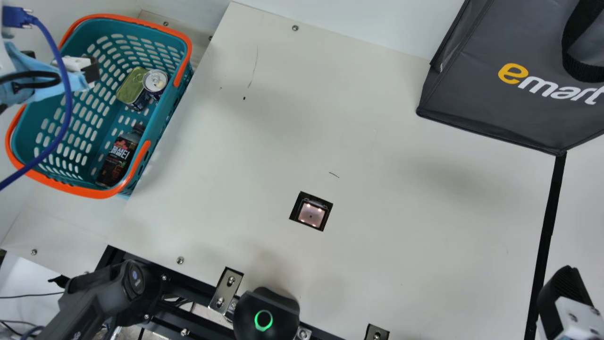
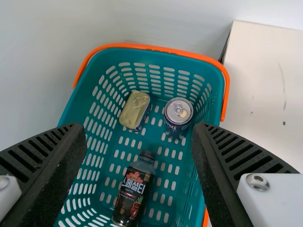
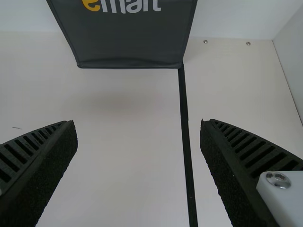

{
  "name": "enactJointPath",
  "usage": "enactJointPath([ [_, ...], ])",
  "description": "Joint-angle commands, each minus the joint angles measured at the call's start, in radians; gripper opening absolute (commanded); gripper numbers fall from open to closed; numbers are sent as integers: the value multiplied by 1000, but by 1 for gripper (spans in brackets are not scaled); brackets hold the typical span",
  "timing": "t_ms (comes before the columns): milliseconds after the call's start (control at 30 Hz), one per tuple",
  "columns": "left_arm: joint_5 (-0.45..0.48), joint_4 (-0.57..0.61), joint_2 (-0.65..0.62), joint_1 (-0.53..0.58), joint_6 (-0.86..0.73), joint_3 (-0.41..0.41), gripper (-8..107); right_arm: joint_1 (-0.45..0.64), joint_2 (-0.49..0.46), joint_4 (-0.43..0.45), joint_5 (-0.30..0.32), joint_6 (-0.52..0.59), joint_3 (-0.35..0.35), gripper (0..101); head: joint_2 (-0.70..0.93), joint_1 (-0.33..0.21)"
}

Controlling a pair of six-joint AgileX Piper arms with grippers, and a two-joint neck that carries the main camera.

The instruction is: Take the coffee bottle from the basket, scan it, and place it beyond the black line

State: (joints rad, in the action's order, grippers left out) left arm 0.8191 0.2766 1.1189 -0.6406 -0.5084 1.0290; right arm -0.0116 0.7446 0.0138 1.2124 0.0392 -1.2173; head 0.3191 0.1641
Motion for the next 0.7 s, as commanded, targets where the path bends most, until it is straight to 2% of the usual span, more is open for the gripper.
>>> enactJointPath([
  [0, -16, 4, 10, -3, -4, -15, 90, 0, 0, 0, 0, 0, 0, 91, 2, -26],
  [667, -186, 94, 155, -52, -155, -151, 90, 0, 0, 0, 1, 0, 0, 91, 2, -26],
])
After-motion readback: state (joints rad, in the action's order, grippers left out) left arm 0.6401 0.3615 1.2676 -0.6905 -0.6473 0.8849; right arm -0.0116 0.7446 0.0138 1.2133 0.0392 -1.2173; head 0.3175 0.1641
